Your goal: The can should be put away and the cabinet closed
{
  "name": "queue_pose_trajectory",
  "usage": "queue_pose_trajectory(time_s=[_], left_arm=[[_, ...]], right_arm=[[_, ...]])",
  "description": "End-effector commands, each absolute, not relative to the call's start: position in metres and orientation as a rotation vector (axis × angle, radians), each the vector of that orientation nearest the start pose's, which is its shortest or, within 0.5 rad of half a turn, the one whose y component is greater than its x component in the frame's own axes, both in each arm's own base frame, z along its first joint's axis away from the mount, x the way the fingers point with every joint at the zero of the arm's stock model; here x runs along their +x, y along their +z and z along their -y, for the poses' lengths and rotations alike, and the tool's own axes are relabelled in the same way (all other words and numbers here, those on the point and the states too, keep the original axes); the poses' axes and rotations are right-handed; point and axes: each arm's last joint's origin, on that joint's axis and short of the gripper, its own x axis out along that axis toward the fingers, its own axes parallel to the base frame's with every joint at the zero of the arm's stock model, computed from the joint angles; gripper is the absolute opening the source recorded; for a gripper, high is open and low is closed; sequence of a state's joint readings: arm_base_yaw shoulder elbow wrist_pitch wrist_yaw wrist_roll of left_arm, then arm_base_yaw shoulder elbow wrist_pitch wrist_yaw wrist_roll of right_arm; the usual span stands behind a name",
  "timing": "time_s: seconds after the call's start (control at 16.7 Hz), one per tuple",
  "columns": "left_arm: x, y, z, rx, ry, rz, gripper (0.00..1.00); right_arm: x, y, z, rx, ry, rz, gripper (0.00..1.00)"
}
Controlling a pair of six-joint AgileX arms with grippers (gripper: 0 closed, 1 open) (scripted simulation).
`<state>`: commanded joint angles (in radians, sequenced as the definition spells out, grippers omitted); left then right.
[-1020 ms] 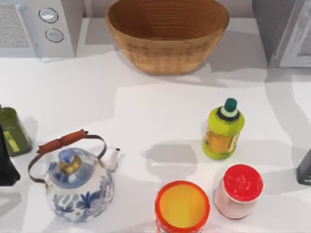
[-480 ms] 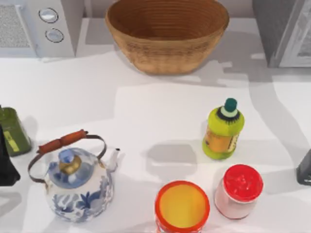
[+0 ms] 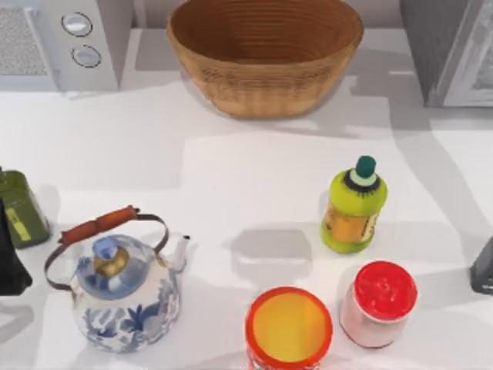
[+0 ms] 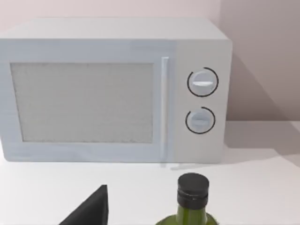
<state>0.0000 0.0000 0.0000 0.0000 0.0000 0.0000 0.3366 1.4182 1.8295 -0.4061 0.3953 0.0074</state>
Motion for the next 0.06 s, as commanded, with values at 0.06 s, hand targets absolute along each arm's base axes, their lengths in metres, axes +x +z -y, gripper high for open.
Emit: queue_pose_trajectory(time_s=[0.06], left_arm=[[0.1057, 0.1600, 0.0012, 0.000, 0.000, 0.000, 1.00]], right_arm=[[0.2698, 0.5153, -0.0874, -0.005, -0.045, 0.013, 1.00]])
